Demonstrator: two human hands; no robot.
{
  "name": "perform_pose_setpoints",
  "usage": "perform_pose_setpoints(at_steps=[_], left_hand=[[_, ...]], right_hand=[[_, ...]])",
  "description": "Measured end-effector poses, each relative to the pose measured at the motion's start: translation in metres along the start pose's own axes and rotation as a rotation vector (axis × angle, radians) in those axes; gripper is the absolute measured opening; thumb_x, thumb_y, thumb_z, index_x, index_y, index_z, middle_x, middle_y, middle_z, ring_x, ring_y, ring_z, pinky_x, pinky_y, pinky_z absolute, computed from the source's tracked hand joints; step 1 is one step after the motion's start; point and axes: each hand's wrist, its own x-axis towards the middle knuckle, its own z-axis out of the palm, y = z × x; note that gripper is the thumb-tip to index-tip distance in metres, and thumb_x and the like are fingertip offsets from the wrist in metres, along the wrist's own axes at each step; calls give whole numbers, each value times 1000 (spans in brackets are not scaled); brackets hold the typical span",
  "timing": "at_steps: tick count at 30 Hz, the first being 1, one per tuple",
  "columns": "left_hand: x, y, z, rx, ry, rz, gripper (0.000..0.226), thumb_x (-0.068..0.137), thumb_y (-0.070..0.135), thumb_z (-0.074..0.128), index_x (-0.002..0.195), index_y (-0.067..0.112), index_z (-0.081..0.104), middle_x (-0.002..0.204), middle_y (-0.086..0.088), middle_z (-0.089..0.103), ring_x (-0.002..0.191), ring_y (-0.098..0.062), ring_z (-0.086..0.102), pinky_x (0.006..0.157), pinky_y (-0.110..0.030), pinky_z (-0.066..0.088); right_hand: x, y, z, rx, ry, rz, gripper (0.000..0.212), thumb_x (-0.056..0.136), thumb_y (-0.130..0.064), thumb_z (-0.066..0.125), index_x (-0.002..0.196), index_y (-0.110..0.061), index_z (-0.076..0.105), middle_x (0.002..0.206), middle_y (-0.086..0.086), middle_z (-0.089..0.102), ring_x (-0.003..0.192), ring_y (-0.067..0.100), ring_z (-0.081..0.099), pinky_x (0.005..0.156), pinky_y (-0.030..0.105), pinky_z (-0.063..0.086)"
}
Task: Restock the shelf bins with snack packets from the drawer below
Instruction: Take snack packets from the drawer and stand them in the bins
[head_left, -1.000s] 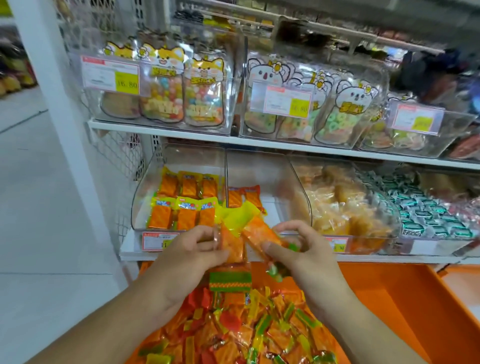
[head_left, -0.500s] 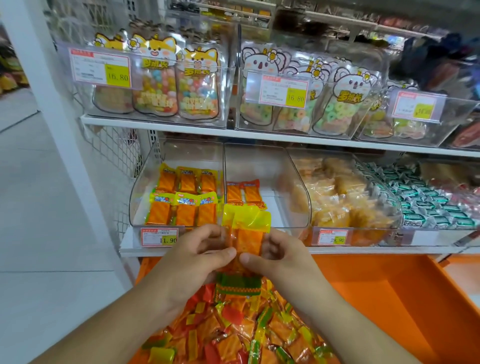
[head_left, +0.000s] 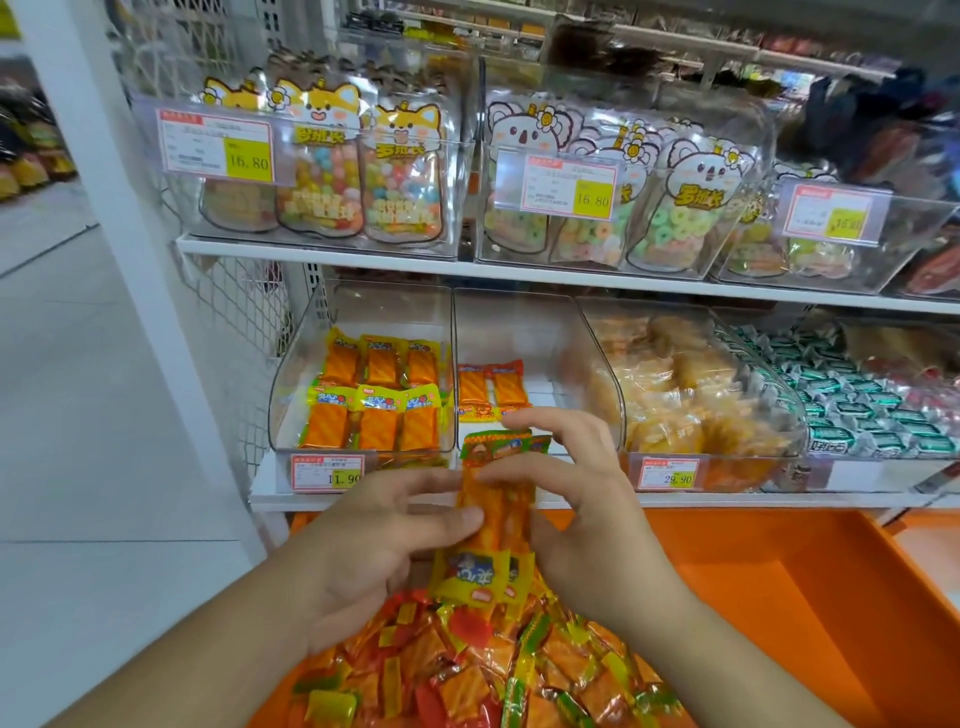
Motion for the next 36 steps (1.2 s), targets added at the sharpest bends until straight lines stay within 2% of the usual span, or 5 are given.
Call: perform_pose_setpoints(at_steps=[4,11,20,31,36], left_hand=[[-3,3,0,184,149,146,49,82,6,82,122,27,65,100,1,81,92,-19,79,74,-37,64],[-2,1,0,333,227,294,53,78,16,89,121,36,65,101,8,80,93,-13,77,88,-42,62],[-7,10,-9,610,64,247,58,70,21,96,103,60,68,102,21,75,102,-6,72,89,-33,62],[-6,16,-15,135,159,263,56,59,48,94,107,24,79,104,-8,79,100,-26,76,98,-55,56],[-7,12,-8,53,119,236,34,83,12,80,116,10,74,105,-14,79,98,-32,77,83,-47,62]], right_hand=[[0,5,-4,66,34,140,78,88,18,62,136,-43,57,141,-21,49,140,8,45,113,27,42],[2,-3,11,807,18,636,35,96,-11,71,128,-18,60,87,26,61,78,29,68,57,39,58],[6,3,1,733,-138,550,32,86,-7,82,115,-18,71,99,10,79,87,25,74,78,46,61],[0,8,8,892,-163,625,26,78,-6,85,101,-7,72,104,14,73,86,32,69,79,41,54],[-2,-3,16,962,-10,696,27,86,-7,82,107,-17,69,103,22,70,80,37,69,73,51,56]])
